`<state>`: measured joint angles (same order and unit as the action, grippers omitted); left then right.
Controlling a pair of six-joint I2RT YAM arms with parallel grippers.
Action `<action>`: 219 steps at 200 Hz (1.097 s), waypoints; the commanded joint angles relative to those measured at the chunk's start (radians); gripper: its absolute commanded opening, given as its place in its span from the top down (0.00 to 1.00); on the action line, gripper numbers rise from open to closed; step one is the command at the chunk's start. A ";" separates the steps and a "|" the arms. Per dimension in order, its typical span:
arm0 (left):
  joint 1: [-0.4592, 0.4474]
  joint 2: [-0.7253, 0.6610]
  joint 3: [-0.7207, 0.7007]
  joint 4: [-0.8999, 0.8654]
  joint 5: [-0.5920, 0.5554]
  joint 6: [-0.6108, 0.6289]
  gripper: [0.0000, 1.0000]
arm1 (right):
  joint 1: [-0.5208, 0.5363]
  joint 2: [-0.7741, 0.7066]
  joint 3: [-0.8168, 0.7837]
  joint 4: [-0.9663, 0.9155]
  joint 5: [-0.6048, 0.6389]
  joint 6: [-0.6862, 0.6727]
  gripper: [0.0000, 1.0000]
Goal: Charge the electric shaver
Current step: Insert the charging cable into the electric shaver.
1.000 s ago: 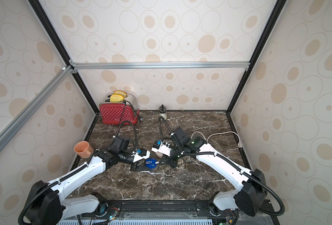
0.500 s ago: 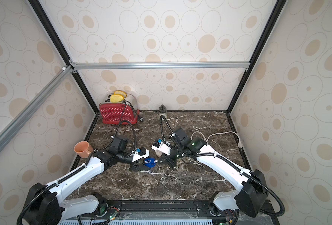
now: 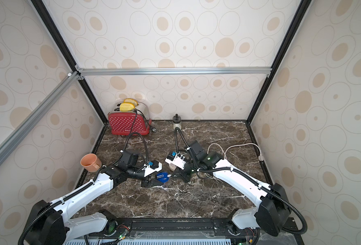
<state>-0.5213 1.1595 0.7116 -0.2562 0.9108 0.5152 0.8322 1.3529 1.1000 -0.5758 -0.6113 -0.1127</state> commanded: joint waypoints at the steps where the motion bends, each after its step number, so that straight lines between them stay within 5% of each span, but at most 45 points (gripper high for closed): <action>1: -0.034 -0.057 0.070 0.313 0.180 -0.033 1.00 | 0.040 0.054 -0.031 0.086 -0.080 -0.021 1.00; 147: -0.057 -0.044 0.091 0.212 0.192 0.040 1.00 | 0.041 0.089 0.035 0.072 -0.100 -0.076 1.00; 171: -0.057 -0.043 0.105 0.062 0.160 0.150 1.00 | 0.042 0.076 0.047 0.050 -0.088 -0.082 1.00; 190: -0.056 -0.042 0.104 -0.022 0.115 0.198 1.00 | 0.040 0.041 0.026 0.039 -0.040 -0.074 0.86; 207: -0.054 -0.031 0.091 -0.066 0.076 0.218 1.00 | 0.033 0.007 0.004 0.020 -0.016 -0.075 0.58; 219: -0.055 -0.022 0.080 -0.077 0.054 0.224 1.00 | 0.032 -0.017 -0.007 -0.003 0.003 -0.074 0.49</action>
<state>-0.5579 1.1378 0.7486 -0.3340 0.9085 0.6563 0.8581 1.3865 1.1160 -0.5976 -0.6296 -0.1753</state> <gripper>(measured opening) 0.597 0.438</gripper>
